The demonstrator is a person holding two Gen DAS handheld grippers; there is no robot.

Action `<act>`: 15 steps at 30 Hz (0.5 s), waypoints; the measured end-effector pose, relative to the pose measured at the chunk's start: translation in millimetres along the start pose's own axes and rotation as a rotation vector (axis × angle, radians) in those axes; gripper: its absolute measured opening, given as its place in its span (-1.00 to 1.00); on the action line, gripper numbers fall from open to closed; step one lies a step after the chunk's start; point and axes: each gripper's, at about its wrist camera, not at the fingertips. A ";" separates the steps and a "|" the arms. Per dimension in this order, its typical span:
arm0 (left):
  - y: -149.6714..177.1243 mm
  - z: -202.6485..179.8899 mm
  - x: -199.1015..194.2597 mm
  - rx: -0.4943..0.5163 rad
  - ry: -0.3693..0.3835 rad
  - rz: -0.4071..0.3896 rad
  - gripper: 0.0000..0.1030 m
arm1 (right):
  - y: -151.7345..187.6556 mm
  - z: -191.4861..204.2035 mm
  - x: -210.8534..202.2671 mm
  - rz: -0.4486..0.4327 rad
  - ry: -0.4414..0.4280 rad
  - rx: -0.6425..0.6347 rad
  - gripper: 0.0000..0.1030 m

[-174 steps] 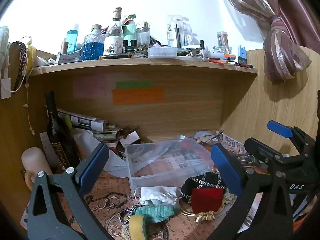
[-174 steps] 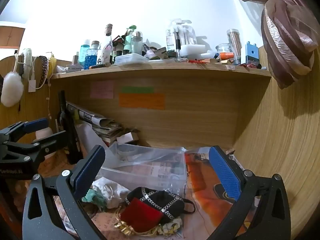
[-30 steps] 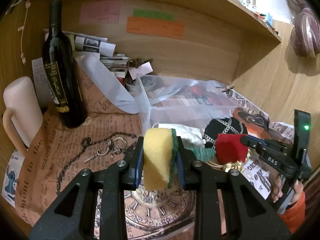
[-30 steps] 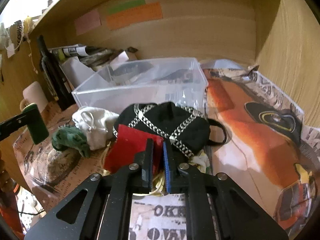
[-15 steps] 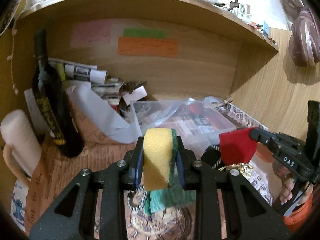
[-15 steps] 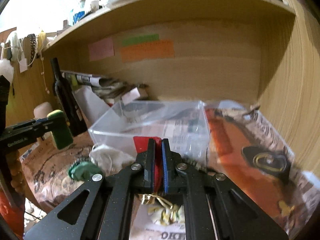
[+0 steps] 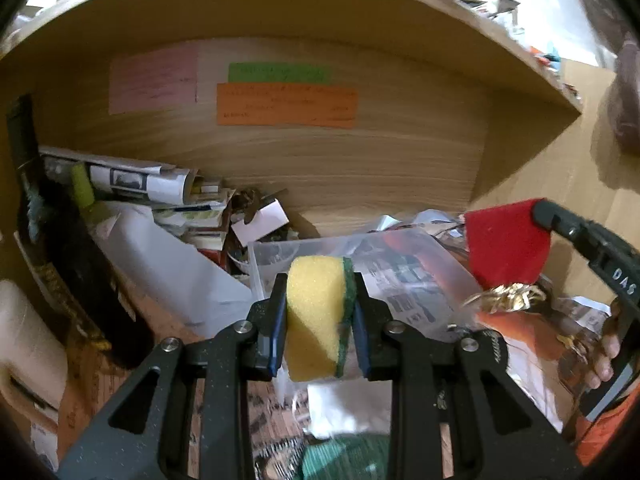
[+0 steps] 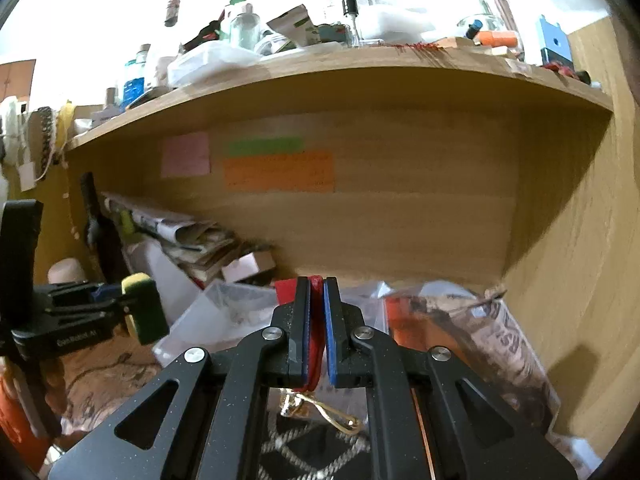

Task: Organize soft objects
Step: 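Carry the sponge and red pouch into the clear plastic box and open both tools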

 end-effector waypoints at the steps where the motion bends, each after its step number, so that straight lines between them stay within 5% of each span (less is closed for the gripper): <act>1: -4.2 3.5 6.8 -0.004 -0.001 0.010 -0.45 | -2.0 -0.9 2.7 -0.002 0.001 -0.001 -0.89; 15: -19.7 25.1 71.4 -0.067 0.062 0.149 -0.45 | -8.2 5.4 66.3 0.086 -0.023 -0.013 -0.89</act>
Point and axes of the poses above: each gripper's, at about its wrist camera, not at the fingertips, and x roughly the way its jaws point, z to its left, y to its underside, and after that the axes turned 12 degrees about y, right-handed
